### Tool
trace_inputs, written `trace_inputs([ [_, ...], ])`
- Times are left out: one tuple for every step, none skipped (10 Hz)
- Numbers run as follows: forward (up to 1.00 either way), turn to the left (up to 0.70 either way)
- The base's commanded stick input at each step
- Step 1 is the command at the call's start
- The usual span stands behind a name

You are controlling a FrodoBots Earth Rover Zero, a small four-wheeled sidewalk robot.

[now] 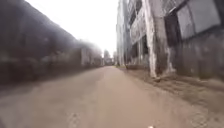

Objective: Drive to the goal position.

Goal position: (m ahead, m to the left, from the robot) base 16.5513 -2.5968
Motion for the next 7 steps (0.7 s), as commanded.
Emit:
trace_inputs([
  [1.00,0.00],
  [1.00,0.00],
  [1.00,0.00],
  [1.00,0.00],
  [1.00,0.00],
  [1.00,0.00],
  [1.00,0.00],
])
